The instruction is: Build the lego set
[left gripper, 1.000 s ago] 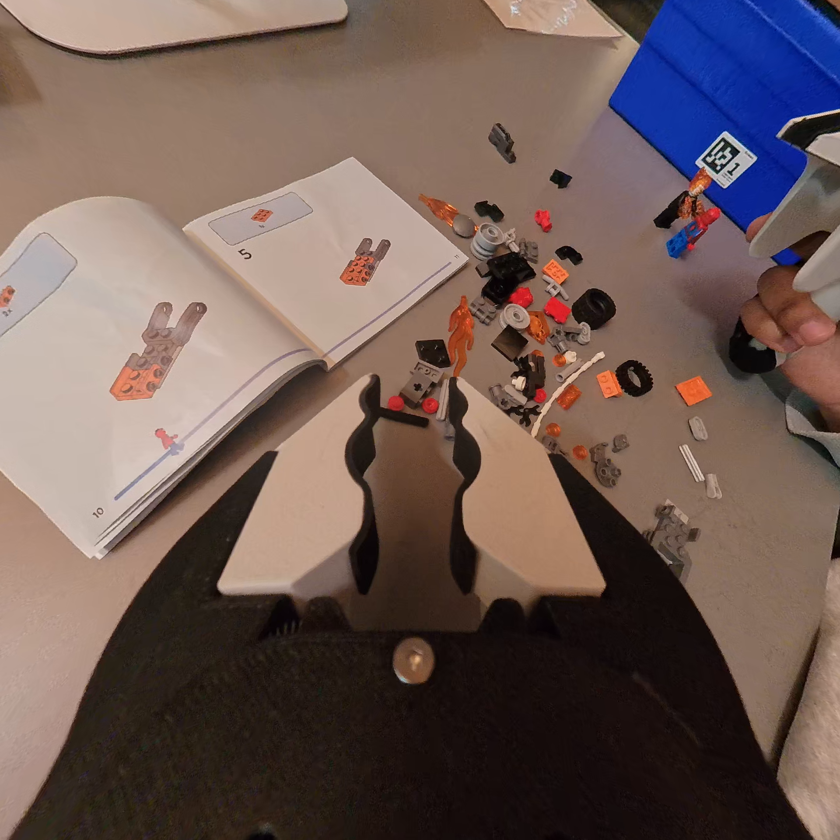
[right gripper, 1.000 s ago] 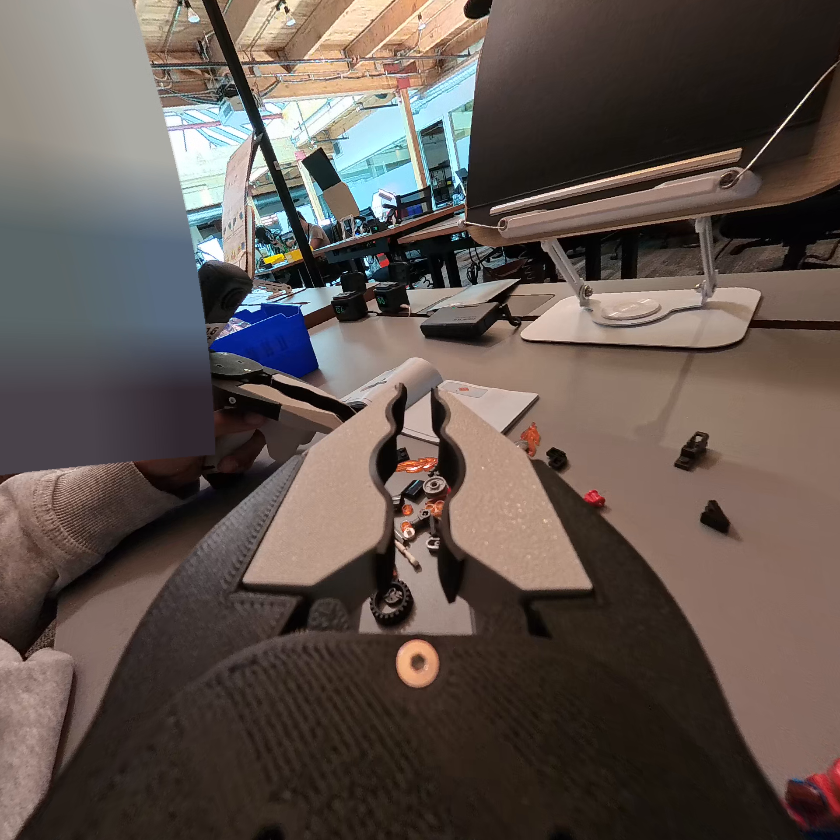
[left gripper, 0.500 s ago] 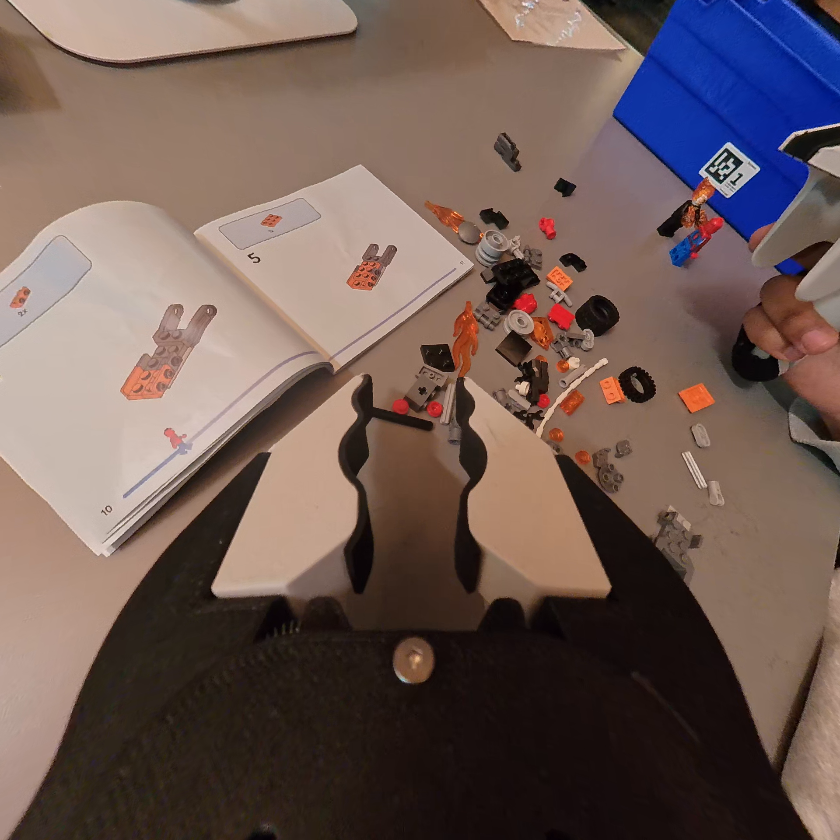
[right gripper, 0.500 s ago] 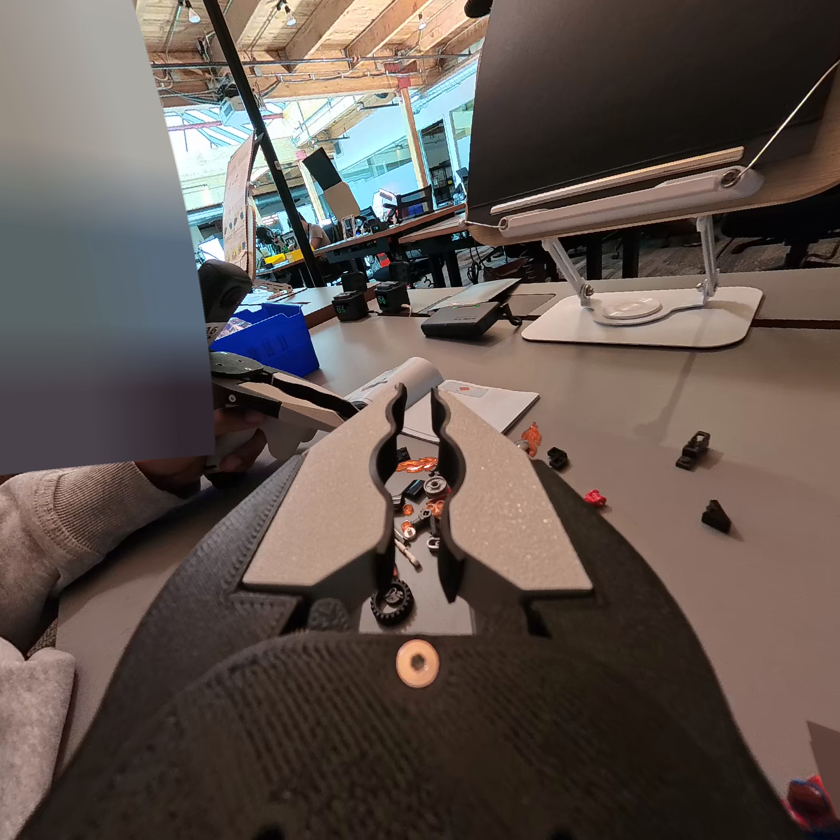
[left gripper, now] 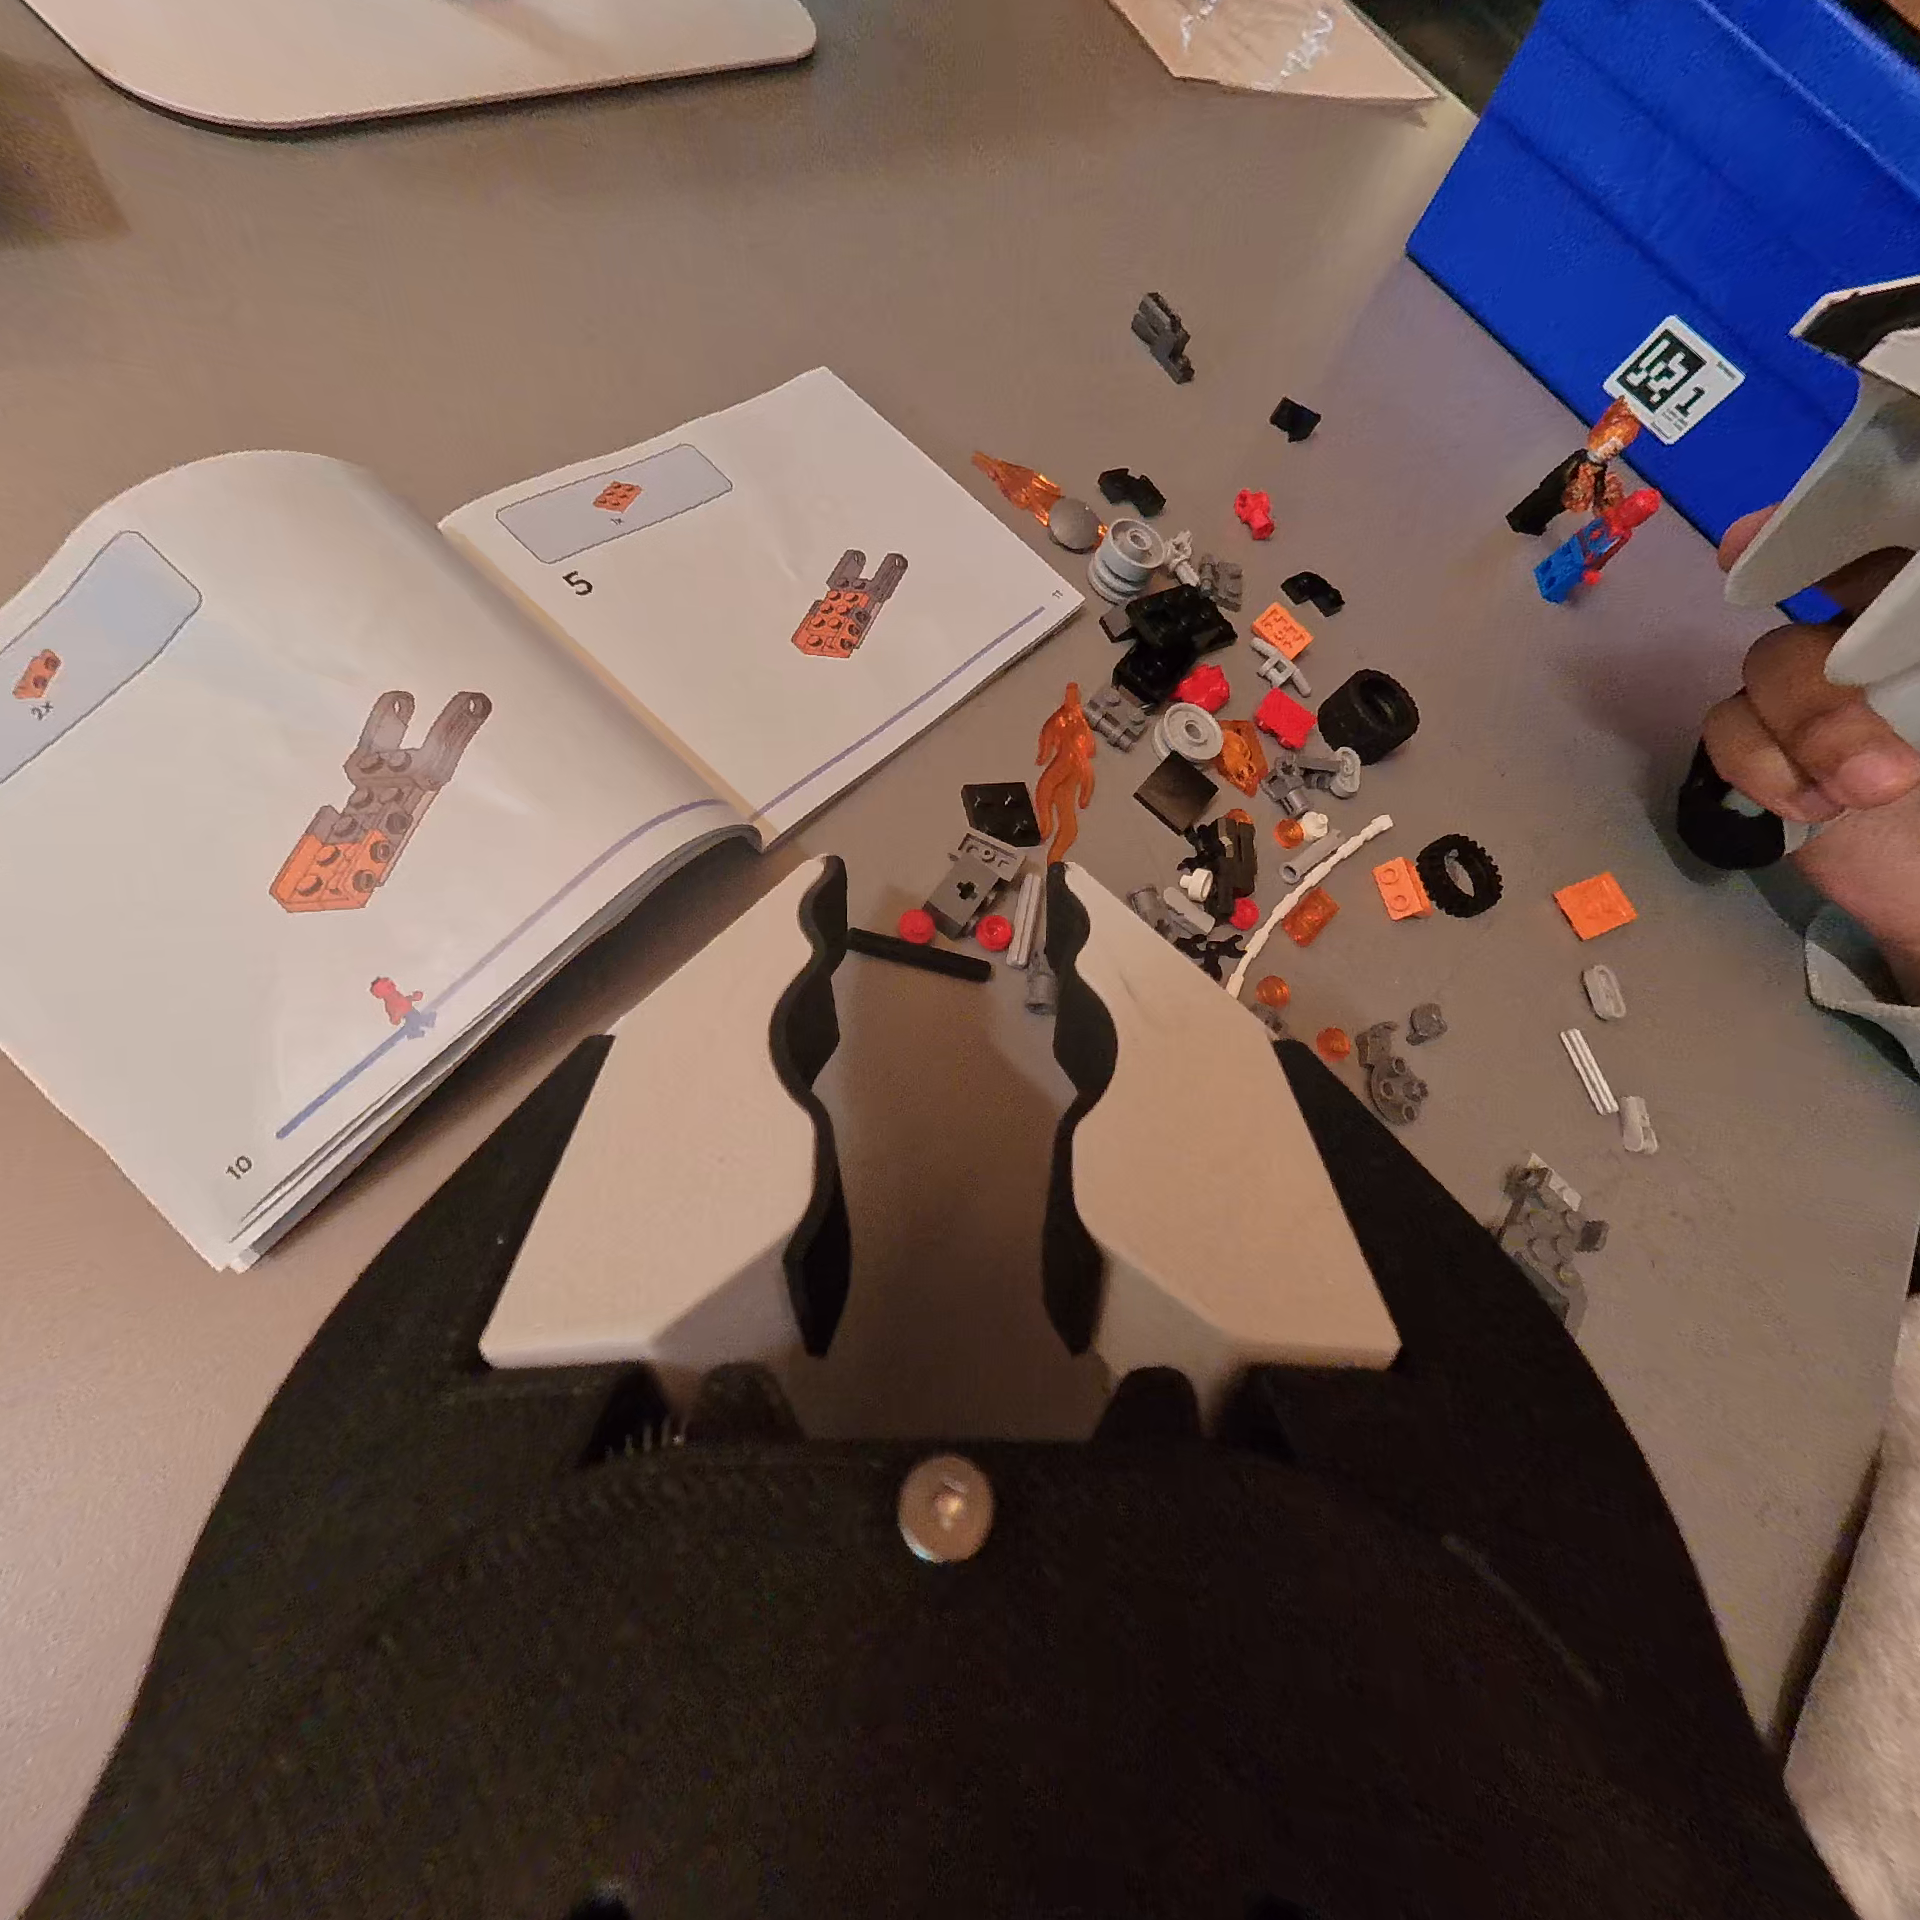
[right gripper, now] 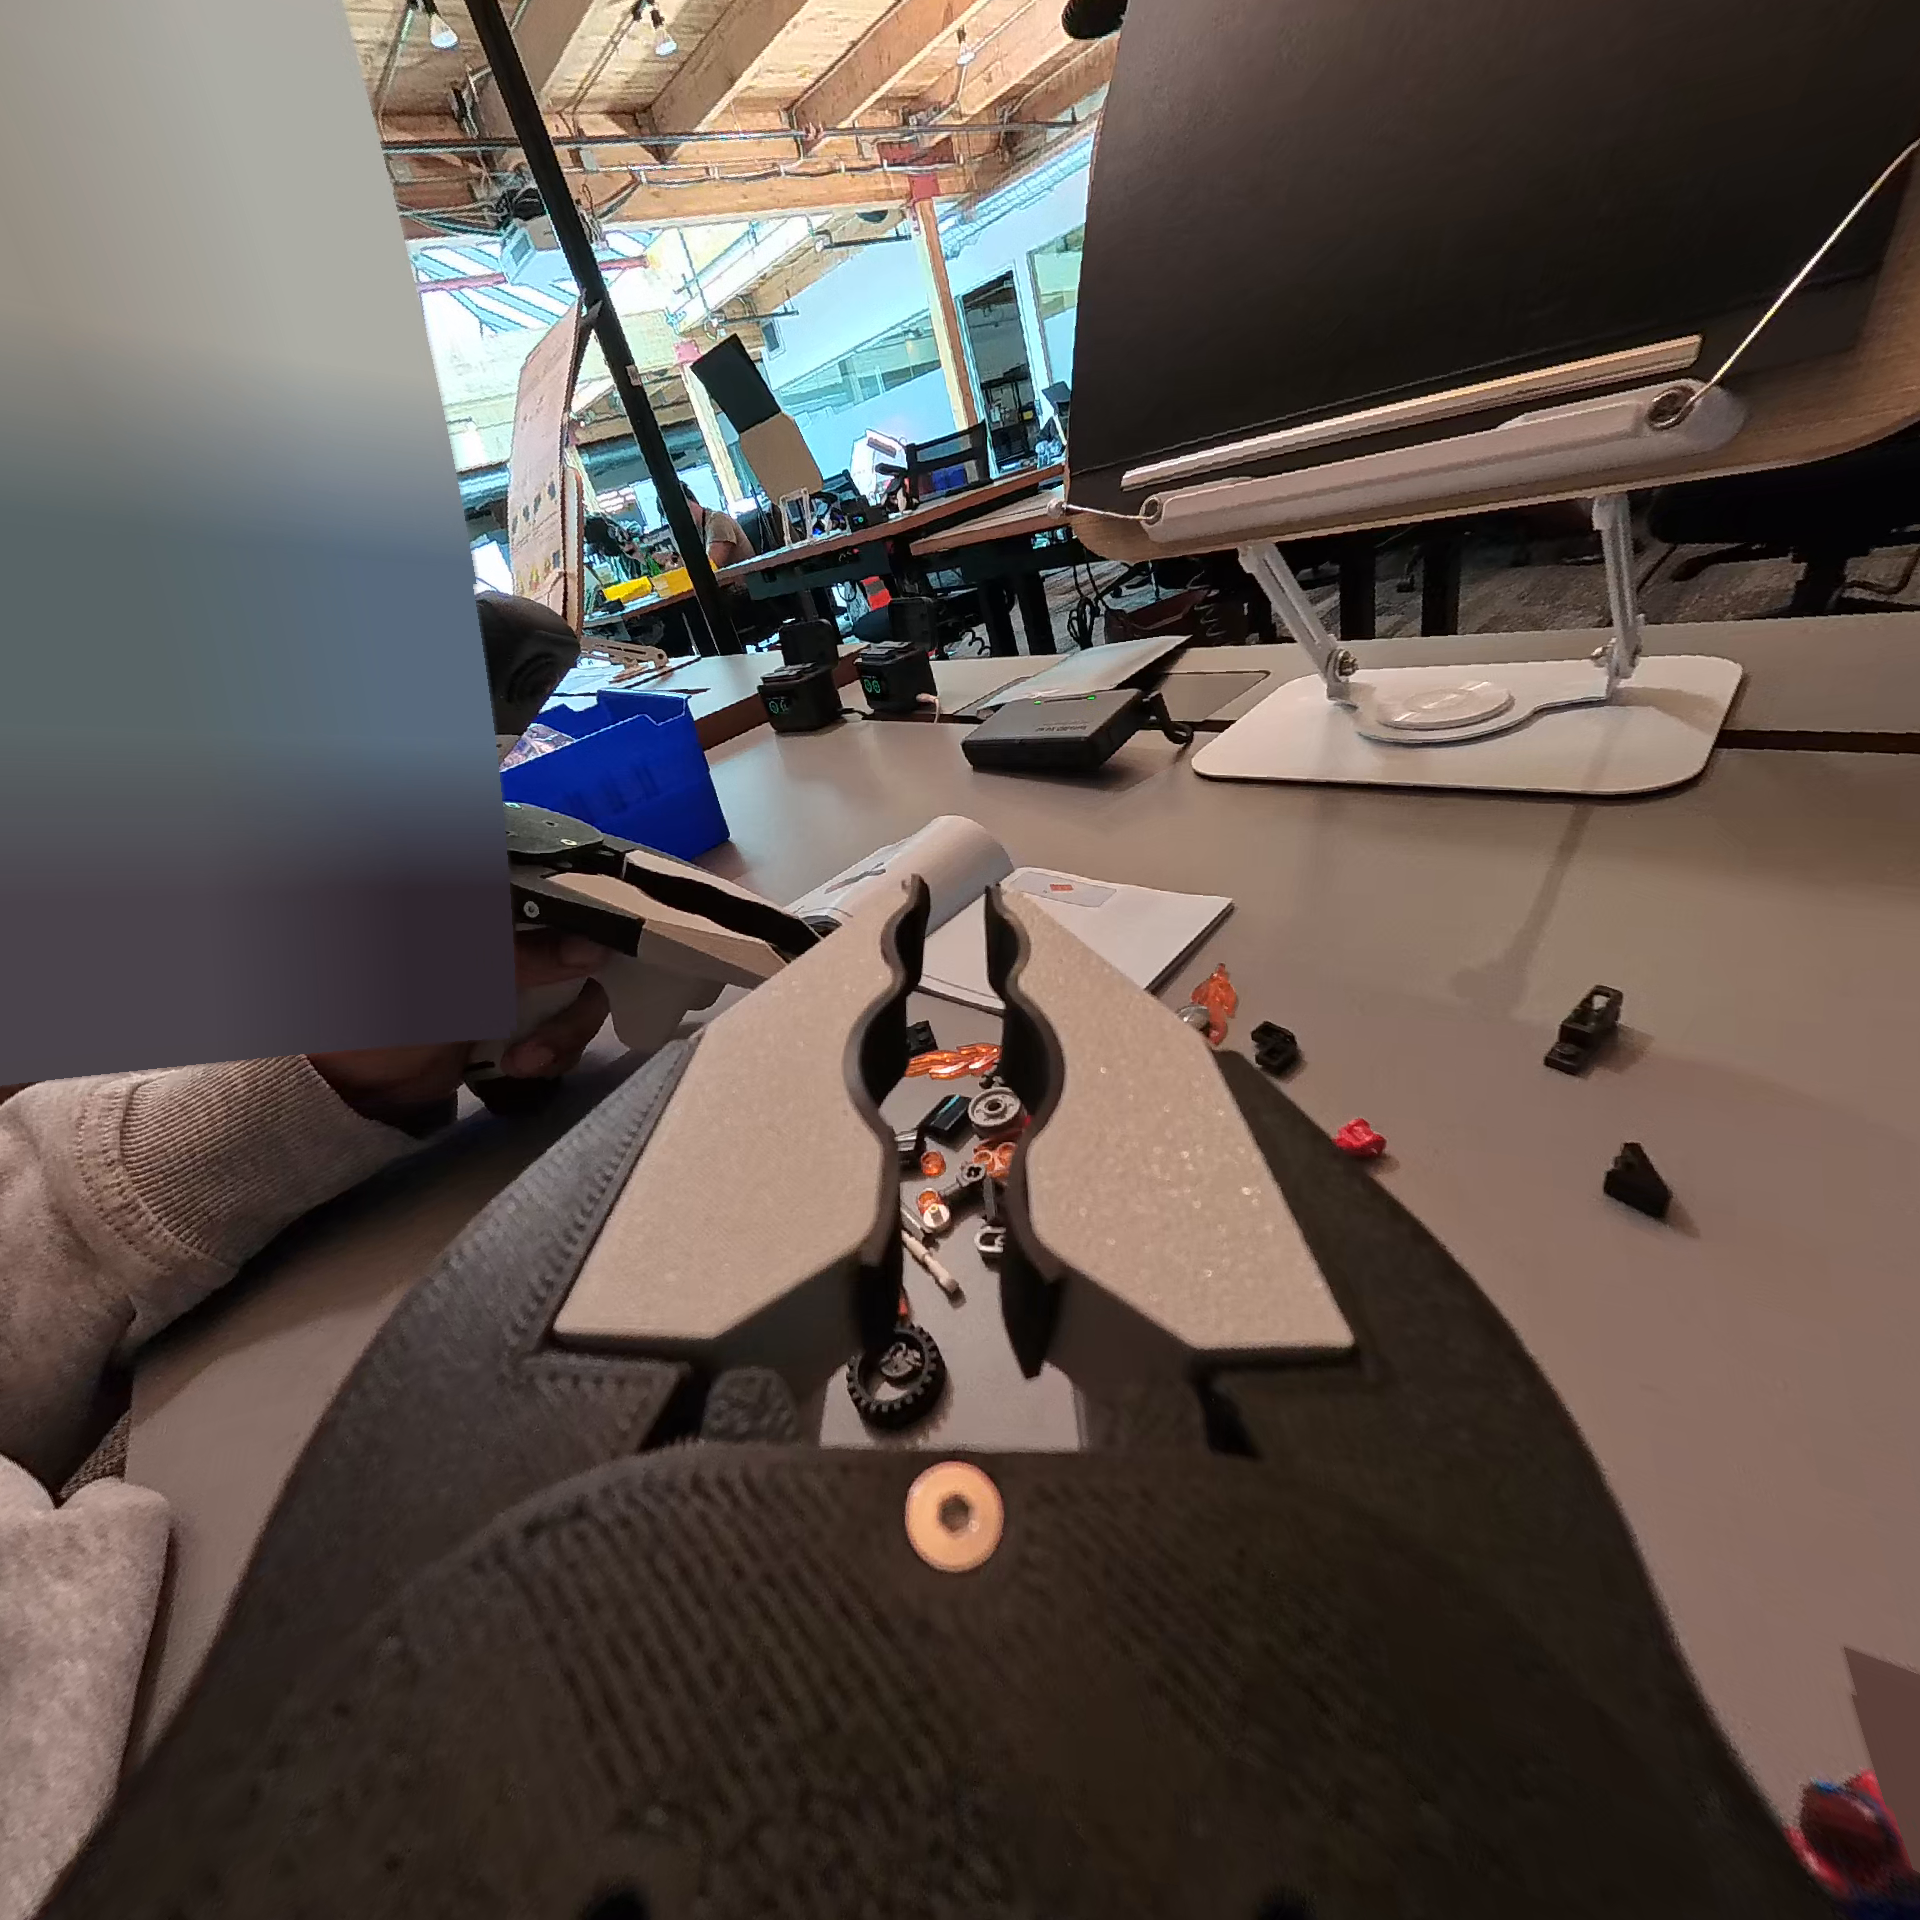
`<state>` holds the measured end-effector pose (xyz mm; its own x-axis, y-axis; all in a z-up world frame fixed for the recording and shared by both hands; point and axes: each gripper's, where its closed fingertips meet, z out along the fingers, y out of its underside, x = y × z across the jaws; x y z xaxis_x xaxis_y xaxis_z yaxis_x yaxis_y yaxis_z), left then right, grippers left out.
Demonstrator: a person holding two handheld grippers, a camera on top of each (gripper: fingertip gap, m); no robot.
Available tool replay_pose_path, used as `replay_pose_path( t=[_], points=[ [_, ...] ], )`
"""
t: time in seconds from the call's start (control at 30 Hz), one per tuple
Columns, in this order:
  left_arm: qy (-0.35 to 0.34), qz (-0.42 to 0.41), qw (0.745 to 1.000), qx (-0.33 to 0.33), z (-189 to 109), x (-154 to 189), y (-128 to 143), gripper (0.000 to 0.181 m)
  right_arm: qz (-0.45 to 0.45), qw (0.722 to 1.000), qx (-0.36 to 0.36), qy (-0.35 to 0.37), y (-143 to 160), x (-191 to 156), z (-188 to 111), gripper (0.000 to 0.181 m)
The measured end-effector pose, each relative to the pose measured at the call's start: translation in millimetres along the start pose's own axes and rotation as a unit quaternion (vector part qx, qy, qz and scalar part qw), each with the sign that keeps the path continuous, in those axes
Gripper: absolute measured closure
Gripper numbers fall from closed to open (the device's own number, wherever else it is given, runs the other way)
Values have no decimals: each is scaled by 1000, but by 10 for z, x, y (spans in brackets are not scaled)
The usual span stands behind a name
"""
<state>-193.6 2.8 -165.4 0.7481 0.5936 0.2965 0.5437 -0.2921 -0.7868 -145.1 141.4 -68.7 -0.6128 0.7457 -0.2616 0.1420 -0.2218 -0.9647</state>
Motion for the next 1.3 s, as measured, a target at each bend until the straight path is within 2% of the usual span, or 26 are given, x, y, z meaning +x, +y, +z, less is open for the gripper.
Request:
replay_pose_path(
  t=[0.63,1.03,1.07,1.13,1.23,1.3],
  points=[
    [1,-3,1000,-4,7,-3,9,141,-1,1000,0,2,-1,-14,1,172],
    [0,-4,1000,-7,14,-6,18,140,-11,1000,28,0,-112,-31,-37,176],
    [0,-4,1000,-7,14,-6,18,140,-23,999,46,-8,-203,-68,-79,181],
    [0,-4,1000,-7,15,-6,17,140,-74,987,143,-12,-537,-187,-330,181],
    [1,-4,1000,-7,15,-7,17,140,-145,941,297,71,-909,-151,-816,181],
    [0,-4,1000,-8,17,-6,19,140,-144,937,306,88,-930,-92,-870,181]
  ],
)
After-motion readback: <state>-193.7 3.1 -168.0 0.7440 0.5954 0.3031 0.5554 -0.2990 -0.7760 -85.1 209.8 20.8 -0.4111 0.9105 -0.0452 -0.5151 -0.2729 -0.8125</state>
